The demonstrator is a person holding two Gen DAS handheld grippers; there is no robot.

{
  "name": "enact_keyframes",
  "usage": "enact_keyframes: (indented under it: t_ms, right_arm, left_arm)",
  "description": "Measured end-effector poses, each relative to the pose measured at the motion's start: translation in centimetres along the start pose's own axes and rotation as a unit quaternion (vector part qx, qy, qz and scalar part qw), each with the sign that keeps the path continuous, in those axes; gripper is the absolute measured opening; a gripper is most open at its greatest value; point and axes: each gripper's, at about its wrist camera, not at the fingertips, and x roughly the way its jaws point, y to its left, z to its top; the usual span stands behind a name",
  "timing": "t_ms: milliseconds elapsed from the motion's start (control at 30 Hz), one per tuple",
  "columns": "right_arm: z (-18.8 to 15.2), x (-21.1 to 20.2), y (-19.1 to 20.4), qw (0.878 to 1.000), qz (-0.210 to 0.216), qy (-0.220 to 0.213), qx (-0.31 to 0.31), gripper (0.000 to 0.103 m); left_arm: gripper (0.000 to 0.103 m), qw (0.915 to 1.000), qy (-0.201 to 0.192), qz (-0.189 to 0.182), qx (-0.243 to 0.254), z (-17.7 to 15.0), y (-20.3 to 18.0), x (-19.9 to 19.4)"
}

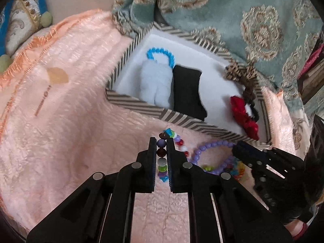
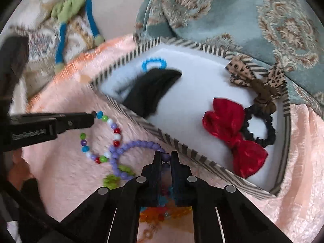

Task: Organize jewelry
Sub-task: 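Carry both bracelets over the tray with both tools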

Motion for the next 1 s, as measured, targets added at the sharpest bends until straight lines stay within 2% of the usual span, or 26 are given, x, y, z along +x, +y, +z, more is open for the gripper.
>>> enact_keyframes:
  t_ms: [100,233,467,733,1000]
  right_arm:
    - [0.2,-2.3,-0.3,1.0,0.017,-0.018,0.01,0.008]
    - [0.5,-3.3,-0.1,1.0,0.012,-0.018,0.01,0.008]
    - [1.1,-6.5,-0.1,0.998,0.021,-0.049,0.021,0.008]
    - [2.4,-9.8,-0.5,0.997,0.01,-0.077,0.015,0.008]
    - [3.2,-11.1,-1.2,0.996,-0.002,-0.089,0.009,0.008]
  left_arm:
    - [0.008,0.9999,-0.011,-0.003,0.005,0.1,-0.5,-1.3]
    - [0.008,0.9998,-0.022,-0.002,0.001,0.0,-0.5,-2.5]
    - [0.008,0.9993,-0.038,-0.001,0.002,0.2,-0.4,-4.6]
    - [0.008,0.9983,-0.055,-0.003,0.016,1.3,-1.6,-6.7]
    - [0.008,0.9974,-0.064,0.0,0.033,2.9,-3.4,-7.1]
